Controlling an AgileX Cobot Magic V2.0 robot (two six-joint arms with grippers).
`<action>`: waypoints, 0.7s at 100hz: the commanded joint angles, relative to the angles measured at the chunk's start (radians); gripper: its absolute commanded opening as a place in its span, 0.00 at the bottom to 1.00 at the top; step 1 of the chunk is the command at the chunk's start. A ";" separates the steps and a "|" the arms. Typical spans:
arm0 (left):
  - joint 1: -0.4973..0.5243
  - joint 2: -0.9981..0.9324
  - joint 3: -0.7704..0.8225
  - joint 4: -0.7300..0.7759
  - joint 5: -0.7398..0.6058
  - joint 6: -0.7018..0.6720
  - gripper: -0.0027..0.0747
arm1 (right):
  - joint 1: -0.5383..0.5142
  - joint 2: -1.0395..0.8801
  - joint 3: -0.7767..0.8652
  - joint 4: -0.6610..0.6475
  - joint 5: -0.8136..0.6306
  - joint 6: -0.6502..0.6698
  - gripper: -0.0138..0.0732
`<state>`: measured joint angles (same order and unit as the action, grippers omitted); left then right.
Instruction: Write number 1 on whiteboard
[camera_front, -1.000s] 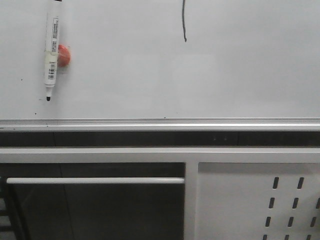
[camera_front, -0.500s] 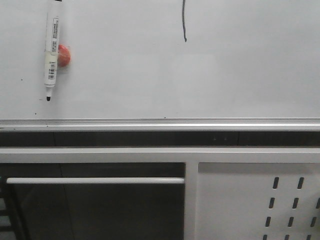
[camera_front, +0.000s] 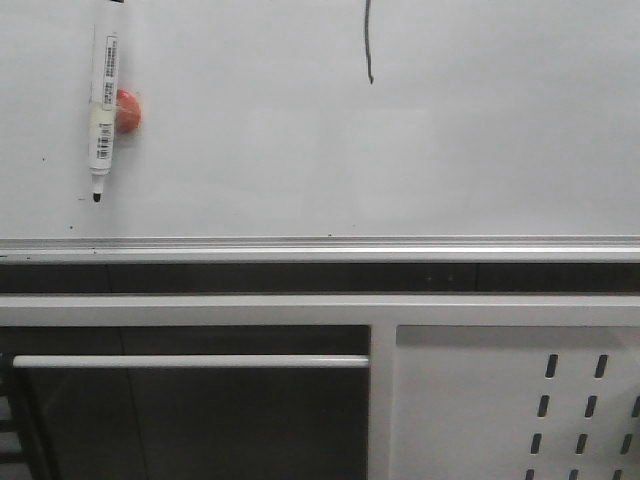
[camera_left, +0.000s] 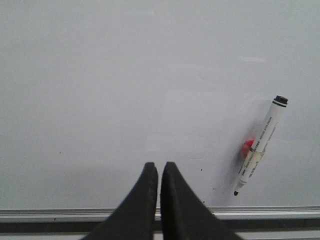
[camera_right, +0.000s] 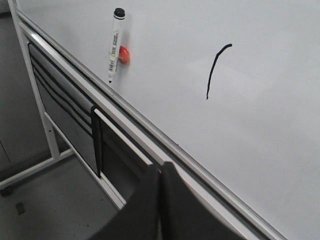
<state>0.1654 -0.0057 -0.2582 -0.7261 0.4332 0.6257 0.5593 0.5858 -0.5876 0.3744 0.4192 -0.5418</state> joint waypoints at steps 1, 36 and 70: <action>0.002 -0.027 -0.025 -0.030 -0.061 -0.004 0.01 | -0.004 -0.002 -0.013 -0.035 -0.071 0.010 0.09; 0.002 -0.027 -0.025 -0.030 -0.061 -0.004 0.01 | -0.035 -0.157 0.257 -0.550 -0.410 0.524 0.09; 0.002 -0.027 -0.025 -0.030 -0.061 -0.004 0.01 | -0.293 -0.429 0.544 -0.553 -0.495 0.559 0.09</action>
<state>0.1654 -0.0057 -0.2582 -0.7261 0.4332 0.6257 0.3263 0.2058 -0.0621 -0.1626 0.0184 0.0130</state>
